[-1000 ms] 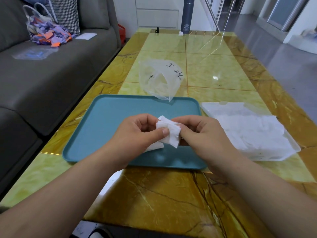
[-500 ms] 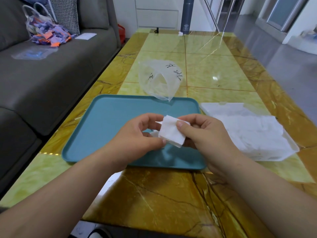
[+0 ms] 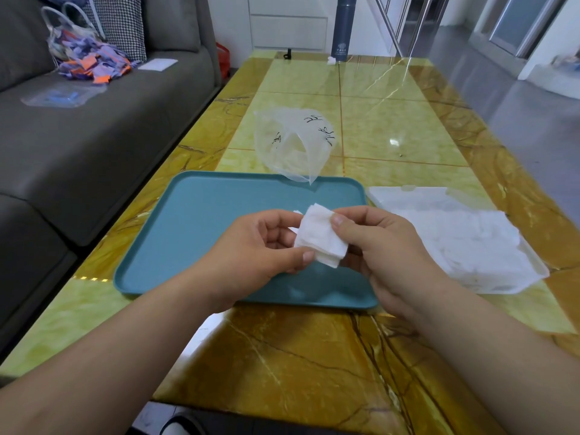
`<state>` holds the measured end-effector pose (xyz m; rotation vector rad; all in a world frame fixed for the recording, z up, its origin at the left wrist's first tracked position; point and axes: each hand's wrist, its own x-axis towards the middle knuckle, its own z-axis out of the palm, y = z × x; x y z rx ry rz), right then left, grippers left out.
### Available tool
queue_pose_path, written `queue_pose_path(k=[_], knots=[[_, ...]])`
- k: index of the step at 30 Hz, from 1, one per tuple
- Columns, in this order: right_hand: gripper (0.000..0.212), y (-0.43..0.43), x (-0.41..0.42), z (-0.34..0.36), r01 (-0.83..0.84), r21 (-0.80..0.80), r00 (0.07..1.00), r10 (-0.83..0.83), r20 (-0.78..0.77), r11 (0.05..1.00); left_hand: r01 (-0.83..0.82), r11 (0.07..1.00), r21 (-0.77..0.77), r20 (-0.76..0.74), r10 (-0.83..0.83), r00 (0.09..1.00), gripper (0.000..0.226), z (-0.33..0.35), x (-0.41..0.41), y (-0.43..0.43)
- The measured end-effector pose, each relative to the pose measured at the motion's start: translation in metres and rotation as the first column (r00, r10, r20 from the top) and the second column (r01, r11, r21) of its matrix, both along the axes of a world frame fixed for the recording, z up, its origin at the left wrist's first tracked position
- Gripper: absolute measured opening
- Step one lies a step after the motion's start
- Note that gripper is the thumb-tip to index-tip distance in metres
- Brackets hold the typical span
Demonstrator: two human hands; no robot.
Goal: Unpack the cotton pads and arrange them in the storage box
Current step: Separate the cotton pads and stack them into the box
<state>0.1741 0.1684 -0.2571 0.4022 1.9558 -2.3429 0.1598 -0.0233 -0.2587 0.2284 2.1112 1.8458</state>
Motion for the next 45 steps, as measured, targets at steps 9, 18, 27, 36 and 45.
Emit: queue_pose_path(k=[9,18,27,36,45], knots=[[0.005,0.005,-0.005,-0.003,0.178,0.175,0.983,-0.169,-0.069,0.968,-0.093,0.979,-0.183,0.05,0.104,0.993,0.01,-0.004,-0.005,-0.01],[0.015,-0.005,0.002,-0.002,-0.046,0.113,0.997,0.053,-0.061,0.992,-0.018,1.0,0.012,0.03,0.018,0.999,0.02,-0.002,-0.005,-0.005],[0.028,-0.005,-0.002,0.002,-0.043,-0.135,0.997,0.051,0.05,0.99,-0.013,0.99,0.137,0.028,0.009,1.0,0.004,-0.003,-0.005,-0.003],[0.029,-0.006,0.001,0.005,-0.129,-0.229,0.99,0.139,0.028,0.965,-0.077,0.997,0.029,0.005,0.077,0.997,0.012,-0.004,-0.005,0.001],[0.013,-0.005,0.004,-0.013,-0.065,0.34,0.99,0.103,-0.095,0.938,-0.252,0.752,-0.609,-0.339,0.04,0.94,0.026,-0.006,-0.011,-0.026]])
